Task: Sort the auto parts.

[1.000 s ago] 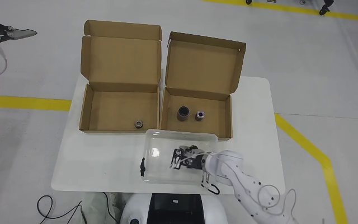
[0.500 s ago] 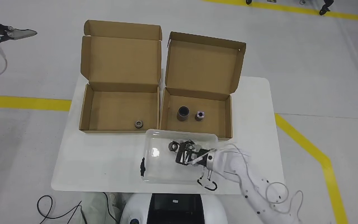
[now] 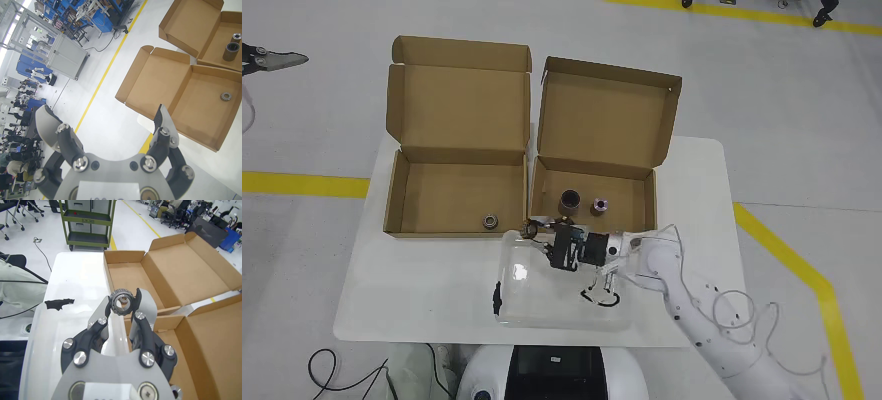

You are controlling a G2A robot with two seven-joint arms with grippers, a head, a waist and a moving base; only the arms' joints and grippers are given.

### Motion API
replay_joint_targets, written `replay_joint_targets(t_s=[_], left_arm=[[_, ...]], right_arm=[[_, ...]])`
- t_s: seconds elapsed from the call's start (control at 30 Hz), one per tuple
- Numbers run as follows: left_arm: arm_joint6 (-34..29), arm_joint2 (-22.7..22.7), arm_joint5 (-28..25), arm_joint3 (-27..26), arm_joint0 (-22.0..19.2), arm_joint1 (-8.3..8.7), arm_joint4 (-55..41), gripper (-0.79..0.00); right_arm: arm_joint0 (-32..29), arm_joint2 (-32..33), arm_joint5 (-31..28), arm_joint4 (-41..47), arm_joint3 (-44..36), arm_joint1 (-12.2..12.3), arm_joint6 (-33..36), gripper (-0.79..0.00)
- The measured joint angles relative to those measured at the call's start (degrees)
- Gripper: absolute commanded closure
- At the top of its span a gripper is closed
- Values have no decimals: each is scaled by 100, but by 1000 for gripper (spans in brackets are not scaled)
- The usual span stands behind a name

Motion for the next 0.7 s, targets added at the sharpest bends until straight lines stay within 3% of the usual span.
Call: replay_joint_targets(t_s=[0.4, 0.7], left_arm=[[0, 0, 0, 0, 0, 0, 0, -785], [0, 0, 0, 0, 0, 0, 0, -785]], right_arm=[[819, -78, 21, 401, 116, -159, -458, 0], [1161, 48, 197, 484, -245, -203, -138, 0]])
